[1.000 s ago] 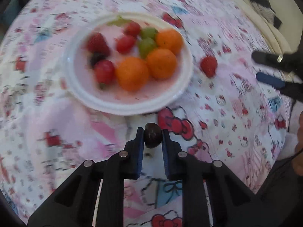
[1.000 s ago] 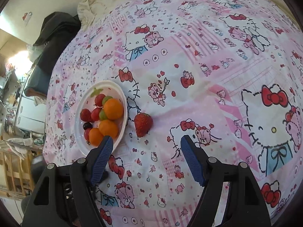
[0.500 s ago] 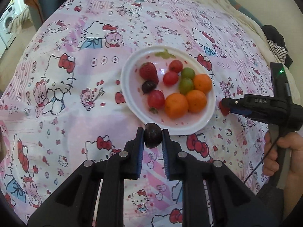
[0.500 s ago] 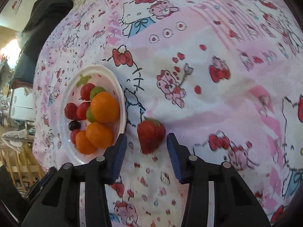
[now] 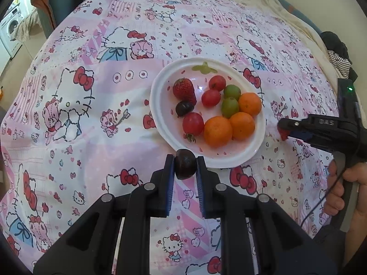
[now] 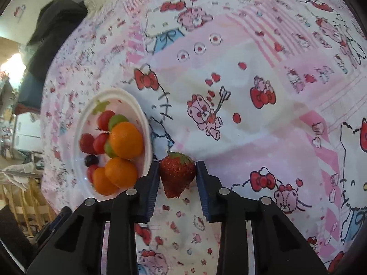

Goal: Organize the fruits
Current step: 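Release the plum into the plate with the left gripper while the right releases the strawberry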

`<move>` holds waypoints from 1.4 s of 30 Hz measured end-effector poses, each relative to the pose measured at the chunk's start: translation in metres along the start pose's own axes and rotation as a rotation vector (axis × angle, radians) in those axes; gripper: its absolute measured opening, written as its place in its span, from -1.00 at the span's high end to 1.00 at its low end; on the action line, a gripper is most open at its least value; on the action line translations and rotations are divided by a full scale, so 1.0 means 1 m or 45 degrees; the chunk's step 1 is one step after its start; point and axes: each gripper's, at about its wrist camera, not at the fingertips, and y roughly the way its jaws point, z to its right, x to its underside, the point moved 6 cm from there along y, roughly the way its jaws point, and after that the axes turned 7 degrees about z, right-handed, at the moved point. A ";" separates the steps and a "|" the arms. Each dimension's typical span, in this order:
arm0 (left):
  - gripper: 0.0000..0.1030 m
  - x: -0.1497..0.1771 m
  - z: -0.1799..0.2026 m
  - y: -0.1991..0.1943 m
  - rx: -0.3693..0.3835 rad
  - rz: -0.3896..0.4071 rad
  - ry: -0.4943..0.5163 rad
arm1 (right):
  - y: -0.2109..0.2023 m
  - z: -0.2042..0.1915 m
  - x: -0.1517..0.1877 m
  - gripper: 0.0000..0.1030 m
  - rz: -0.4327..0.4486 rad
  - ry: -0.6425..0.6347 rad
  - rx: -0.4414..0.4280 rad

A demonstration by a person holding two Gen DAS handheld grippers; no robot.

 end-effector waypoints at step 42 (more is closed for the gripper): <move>0.70 -0.075 0.000 0.071 -0.011 -0.002 0.137 | 0.029 -0.110 -0.010 0.35 0.044 -0.326 -0.261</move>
